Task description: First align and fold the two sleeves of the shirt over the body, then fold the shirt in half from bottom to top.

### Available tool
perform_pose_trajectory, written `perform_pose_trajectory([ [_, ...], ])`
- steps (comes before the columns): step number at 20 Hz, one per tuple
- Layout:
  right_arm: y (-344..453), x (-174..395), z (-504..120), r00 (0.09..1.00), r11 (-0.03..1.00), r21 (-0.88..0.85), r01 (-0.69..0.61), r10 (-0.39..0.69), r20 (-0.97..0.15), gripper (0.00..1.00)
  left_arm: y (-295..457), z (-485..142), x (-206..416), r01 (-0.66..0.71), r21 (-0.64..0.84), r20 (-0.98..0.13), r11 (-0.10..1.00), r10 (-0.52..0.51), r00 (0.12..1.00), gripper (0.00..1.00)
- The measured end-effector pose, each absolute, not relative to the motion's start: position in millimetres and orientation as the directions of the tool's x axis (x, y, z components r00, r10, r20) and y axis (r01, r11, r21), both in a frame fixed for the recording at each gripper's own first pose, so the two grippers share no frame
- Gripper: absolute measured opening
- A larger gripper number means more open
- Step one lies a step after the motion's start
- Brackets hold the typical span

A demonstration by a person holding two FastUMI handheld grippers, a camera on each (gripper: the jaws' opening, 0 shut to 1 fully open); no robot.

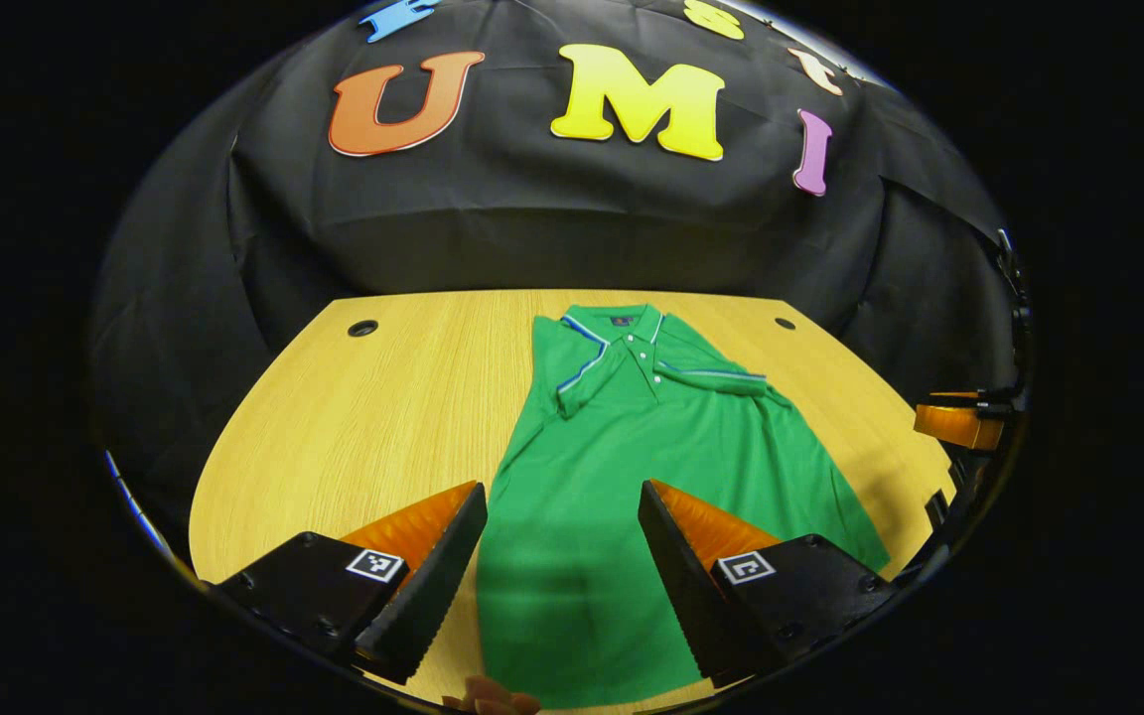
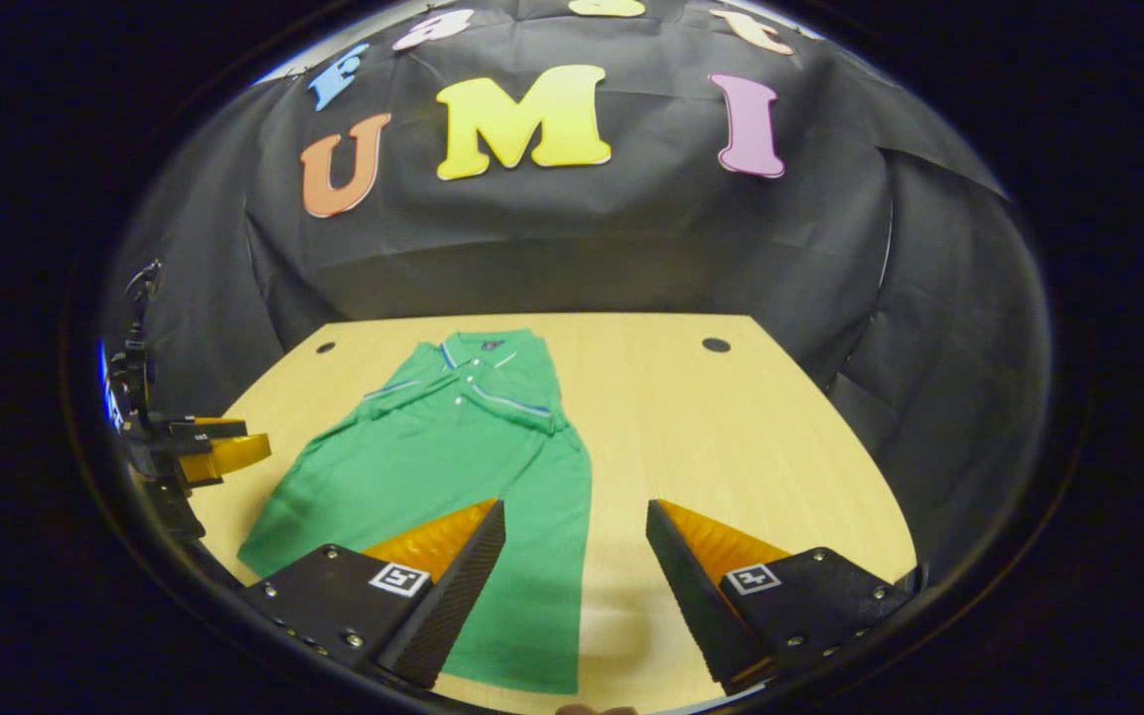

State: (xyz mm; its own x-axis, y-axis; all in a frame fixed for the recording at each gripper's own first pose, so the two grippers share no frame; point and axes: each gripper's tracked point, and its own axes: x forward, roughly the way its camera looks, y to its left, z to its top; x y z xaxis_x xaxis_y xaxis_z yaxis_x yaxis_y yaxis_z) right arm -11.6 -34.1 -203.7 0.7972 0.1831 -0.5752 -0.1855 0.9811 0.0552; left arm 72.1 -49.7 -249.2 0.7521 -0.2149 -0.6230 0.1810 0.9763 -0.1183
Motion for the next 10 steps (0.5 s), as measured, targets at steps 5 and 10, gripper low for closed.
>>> perform_pose_trajectory([
  [5, -26, -49, -233, 0.758, 0.977, 0.048, -0.207, 0.191, -0.624, 0.92, -43, -260, 28, 0.197, -0.096, -0.653, 0.976, -0.211, 0.728, 0.99],
  [10, -23, -81, -261, 0.711, 0.974, 0.047, -0.219, 0.193, -0.676, 0.92, -40, -277, -13, 0.206, -0.092, -0.689, 0.974, -0.212, 0.693, 0.99],
])
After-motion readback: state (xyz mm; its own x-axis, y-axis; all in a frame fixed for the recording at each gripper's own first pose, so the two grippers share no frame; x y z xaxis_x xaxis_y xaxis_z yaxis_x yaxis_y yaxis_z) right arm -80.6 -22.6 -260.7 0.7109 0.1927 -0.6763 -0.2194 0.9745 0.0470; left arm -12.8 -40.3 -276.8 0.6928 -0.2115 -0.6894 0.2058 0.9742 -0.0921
